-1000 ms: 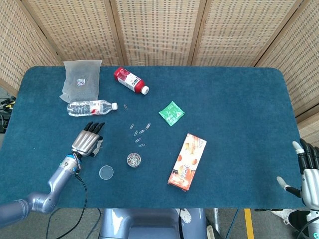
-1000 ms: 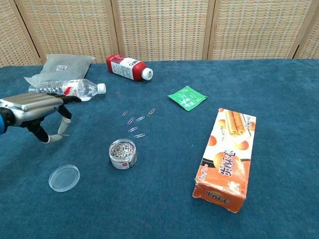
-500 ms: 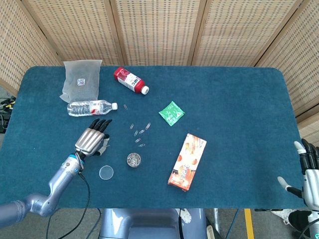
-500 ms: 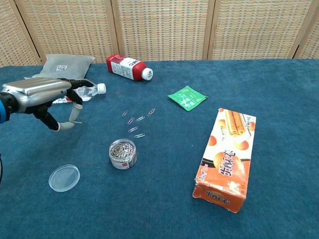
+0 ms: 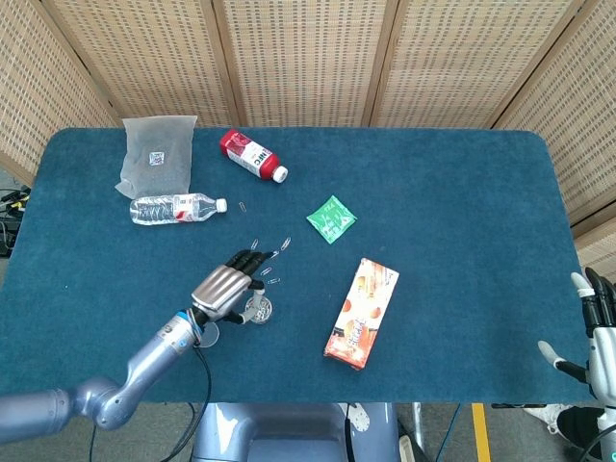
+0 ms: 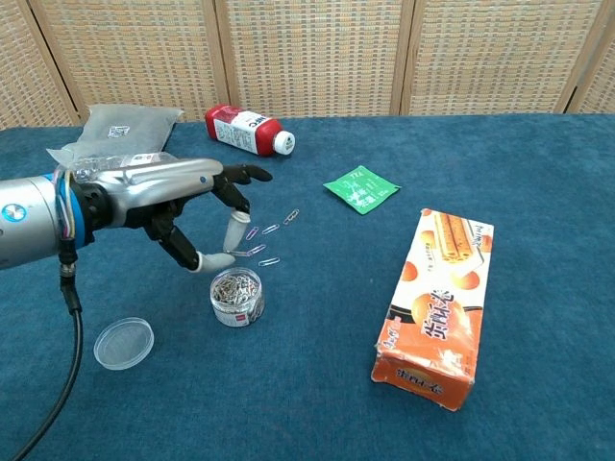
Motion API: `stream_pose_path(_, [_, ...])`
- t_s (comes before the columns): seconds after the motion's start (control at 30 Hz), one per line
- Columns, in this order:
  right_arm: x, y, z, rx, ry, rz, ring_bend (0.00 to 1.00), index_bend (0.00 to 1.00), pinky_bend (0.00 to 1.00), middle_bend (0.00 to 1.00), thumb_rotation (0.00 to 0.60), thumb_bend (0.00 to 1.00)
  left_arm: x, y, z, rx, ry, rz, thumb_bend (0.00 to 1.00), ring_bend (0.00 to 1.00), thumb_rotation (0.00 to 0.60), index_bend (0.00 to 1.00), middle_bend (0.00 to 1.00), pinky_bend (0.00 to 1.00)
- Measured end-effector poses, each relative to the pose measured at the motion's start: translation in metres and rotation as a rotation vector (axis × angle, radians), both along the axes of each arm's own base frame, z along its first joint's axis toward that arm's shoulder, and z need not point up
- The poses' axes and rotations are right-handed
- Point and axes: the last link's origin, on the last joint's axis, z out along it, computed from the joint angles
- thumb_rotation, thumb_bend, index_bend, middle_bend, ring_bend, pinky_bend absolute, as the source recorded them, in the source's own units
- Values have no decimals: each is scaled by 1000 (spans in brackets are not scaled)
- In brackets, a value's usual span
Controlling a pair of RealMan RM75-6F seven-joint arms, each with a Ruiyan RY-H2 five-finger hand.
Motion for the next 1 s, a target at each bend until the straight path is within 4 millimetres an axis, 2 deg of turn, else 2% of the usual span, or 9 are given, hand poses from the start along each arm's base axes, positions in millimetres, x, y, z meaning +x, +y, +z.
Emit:
stream_pose_path(0.2, [0, 0, 0, 3, -3, 3, 0, 0, 0, 0, 600, 0, 3, 0, -12, 10, 34, 2, 476, 0, 600, 718, 0, 0])
stream_pose_path(0.53, [1, 1, 0, 1, -2, 6, 0, 0, 0, 0, 600, 0, -12, 6, -5, 52, 119, 43, 476, 0, 600, 718, 0, 0])
stream_pose_path(0.8, [2, 0, -3, 8, 3, 7, 0, 0, 0, 0, 600, 0, -14, 5, -12, 58, 150, 33, 475, 0, 600, 714, 0, 0])
stream_pose_path(0.9, [2, 0, -2, 5, 2, 6, 0, 0, 0, 0, 600, 0, -14, 5, -12, 60, 153, 32, 473, 0, 600, 606, 0, 0])
stream_pose_path(0.97, [2, 0, -2, 2, -1, 7, 0, 0, 0, 0, 600, 0, -14, 5, -12, 56, 149, 37, 417, 0, 600, 407, 0, 0])
stream_pose_path(1.0, [2, 0, -1, 1, -2, 7, 0, 0, 0, 0, 600, 0, -14, 5, -12, 51, 144, 43, 383, 0, 600, 340, 0, 0])
